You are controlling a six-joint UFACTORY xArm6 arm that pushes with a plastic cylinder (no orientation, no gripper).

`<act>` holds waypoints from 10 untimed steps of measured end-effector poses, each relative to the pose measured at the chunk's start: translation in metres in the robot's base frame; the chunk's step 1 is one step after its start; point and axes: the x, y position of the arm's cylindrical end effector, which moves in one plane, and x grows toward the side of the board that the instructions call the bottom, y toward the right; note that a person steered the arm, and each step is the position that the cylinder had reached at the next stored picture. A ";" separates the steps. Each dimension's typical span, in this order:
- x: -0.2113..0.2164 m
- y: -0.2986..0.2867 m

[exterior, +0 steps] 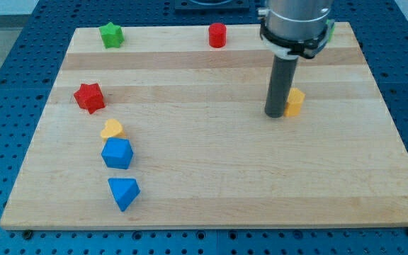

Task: Slide the hexagon to the center right of the board

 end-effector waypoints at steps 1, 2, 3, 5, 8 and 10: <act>-0.011 -0.001; -0.013 0.015; -0.014 0.043; -0.014 0.073; -0.043 0.041; -0.058 0.072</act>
